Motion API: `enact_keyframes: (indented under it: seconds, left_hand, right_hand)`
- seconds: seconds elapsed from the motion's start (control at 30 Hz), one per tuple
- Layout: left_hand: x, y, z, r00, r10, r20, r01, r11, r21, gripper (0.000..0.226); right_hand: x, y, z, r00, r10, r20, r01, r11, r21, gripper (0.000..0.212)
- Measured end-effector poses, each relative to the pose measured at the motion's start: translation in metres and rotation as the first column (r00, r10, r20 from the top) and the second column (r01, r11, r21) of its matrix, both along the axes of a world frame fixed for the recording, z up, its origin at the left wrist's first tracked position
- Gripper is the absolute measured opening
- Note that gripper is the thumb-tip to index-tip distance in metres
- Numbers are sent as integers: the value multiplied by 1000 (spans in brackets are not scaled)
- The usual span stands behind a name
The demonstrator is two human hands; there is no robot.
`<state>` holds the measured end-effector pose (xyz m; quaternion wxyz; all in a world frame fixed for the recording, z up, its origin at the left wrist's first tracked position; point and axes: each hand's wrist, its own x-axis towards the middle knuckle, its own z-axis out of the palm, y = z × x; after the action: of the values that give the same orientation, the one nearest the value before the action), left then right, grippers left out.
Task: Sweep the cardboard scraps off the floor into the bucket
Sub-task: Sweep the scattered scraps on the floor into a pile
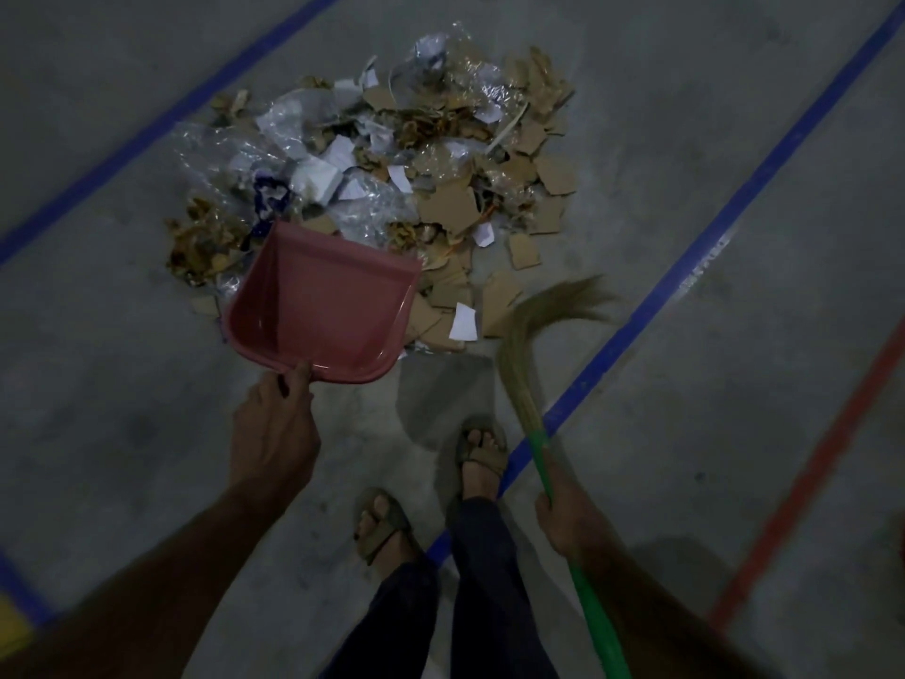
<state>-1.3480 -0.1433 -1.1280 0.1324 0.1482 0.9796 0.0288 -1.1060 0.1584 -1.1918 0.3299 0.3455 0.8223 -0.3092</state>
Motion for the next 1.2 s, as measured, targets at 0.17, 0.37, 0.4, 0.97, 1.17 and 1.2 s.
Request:
enact_keyframes:
  seconds: [0.17, 0.37, 0.4, 0.97, 1.17, 1.2]
  left_hand:
    - [12, -17, 5, 999, 0, 38, 1, 1000, -4, 43]
    - [17, -27, 28, 994, 69, 87, -69, 998, 1, 42]
    - [16, -28, 33, 993, 72, 89, -73, 997, 2, 43]
    - [-30, 43, 37, 994, 113, 3, -113, 991, 76, 46]
    - [-71, 102, -3, 986, 164, 36, -164, 987, -1, 46]
    - [-78, 117, -10, 984, 173, 49, -173, 985, -5, 46]
  right_hand:
    - [-28, -16, 5, 987, 114, -114, -126, 987, -103, 72]
    - [-11, -16, 66, 955, 44, -292, -35, 999, 36, 78]
    - [-5, -13, 75, 957, 39, -288, -18, 997, 75, 82]
    - [-154, 157, 56, 991, -3, -135, 54, 925, 377, 71]
    - [-242, 246, -14, 994, 42, 97, -66, 963, 262, 72]
    - [-252, 255, -24, 987, 92, 129, -122, 961, 250, 68]
